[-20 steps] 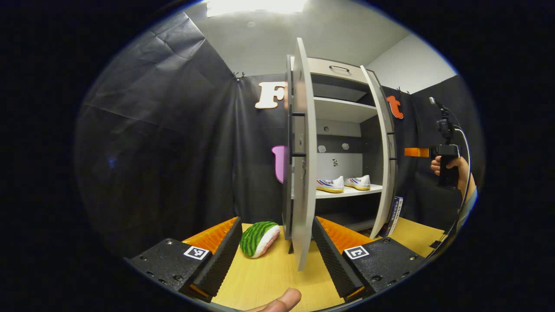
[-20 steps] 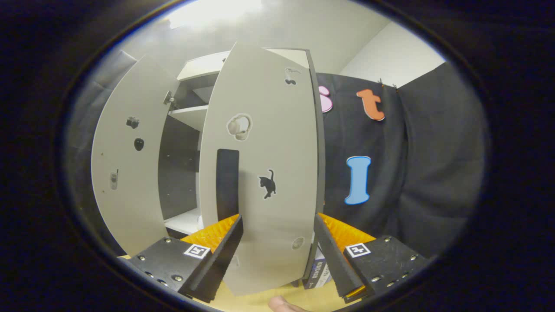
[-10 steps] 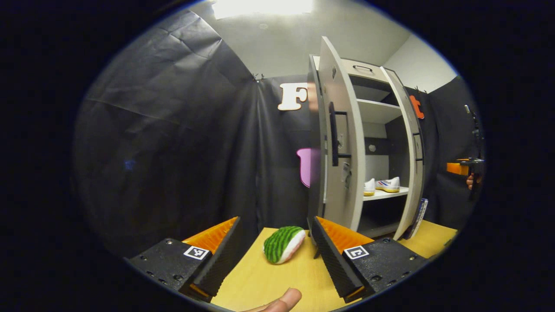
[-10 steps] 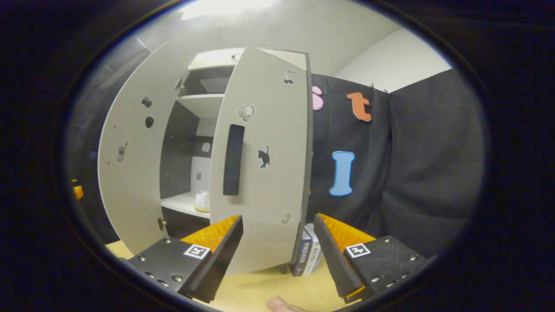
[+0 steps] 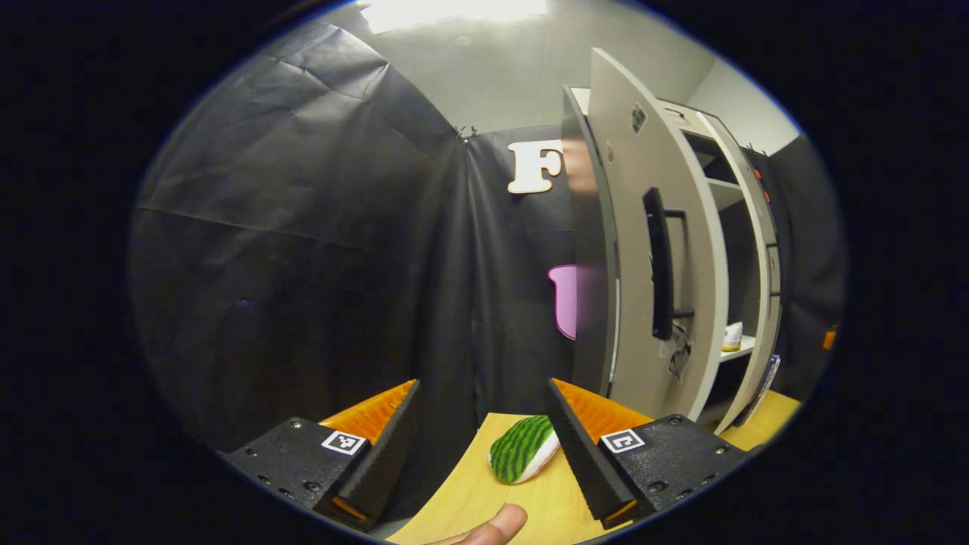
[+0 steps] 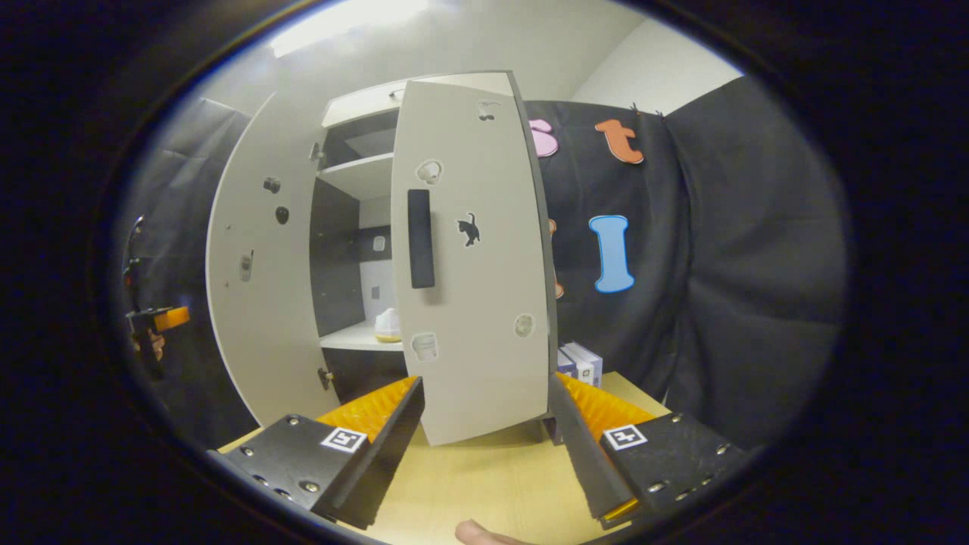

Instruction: Grab one shoe with the right hand and put it into the shoe cabinet, grab the other shoe with the left hand and put it into the shoe cabinet; then close the right door with the right hand and the left door with the left hand.

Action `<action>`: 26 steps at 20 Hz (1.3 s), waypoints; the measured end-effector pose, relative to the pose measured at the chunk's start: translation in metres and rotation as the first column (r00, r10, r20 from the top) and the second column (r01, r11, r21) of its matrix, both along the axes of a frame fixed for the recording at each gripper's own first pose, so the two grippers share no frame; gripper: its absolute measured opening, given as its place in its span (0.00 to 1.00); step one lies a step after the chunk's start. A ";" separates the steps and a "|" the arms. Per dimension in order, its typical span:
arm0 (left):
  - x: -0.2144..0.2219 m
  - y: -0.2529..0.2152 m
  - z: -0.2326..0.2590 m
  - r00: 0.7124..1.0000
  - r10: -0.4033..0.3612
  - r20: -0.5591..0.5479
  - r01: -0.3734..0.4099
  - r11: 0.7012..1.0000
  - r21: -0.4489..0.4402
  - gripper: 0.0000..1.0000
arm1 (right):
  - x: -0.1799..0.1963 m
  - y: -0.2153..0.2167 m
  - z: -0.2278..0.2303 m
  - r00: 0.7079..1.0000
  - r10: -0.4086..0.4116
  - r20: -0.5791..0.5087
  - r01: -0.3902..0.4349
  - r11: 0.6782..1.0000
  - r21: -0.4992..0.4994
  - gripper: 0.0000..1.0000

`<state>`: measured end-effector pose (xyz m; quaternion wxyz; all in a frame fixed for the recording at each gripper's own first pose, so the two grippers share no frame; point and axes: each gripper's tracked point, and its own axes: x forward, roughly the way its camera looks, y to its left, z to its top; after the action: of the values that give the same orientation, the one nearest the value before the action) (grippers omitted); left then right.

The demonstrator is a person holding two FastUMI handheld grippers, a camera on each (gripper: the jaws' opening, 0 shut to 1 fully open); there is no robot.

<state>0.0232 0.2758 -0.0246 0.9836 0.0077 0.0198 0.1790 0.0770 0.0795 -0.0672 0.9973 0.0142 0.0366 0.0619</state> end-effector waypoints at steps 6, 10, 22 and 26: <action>0.043 -0.002 0.041 1.000 0.001 -0.009 -0.001 1.000 -0.005 0.92 | -0.033 0.000 -0.017 1.000 0.008 0.005 -0.008 1.000 -0.026 0.98; 0.061 -0.033 0.056 0.999 -0.047 -0.020 0.047 0.999 0.003 0.95 | -0.043 -0.006 -0.022 1.000 0.008 0.014 -0.007 0.998 -0.057 0.98; 0.071 -0.126 0.066 0.986 -0.159 -0.058 0.158 0.987 -0.026 0.88 | -0.061 -0.042 -0.031 0.999 -0.024 0.021 0.024 0.999 0.034 0.98; 0.074 -0.148 0.067 0.986 -0.154 -0.062 0.153 0.988 -0.011 0.88 | -0.069 -0.061 -0.030 0.997 -0.069 0.031 0.069 0.997 0.022 0.98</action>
<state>0.0967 0.1274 0.0428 0.9934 0.0116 0.0507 0.1024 0.0084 0.0189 -0.0972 0.9991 0.0249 0.0193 0.0279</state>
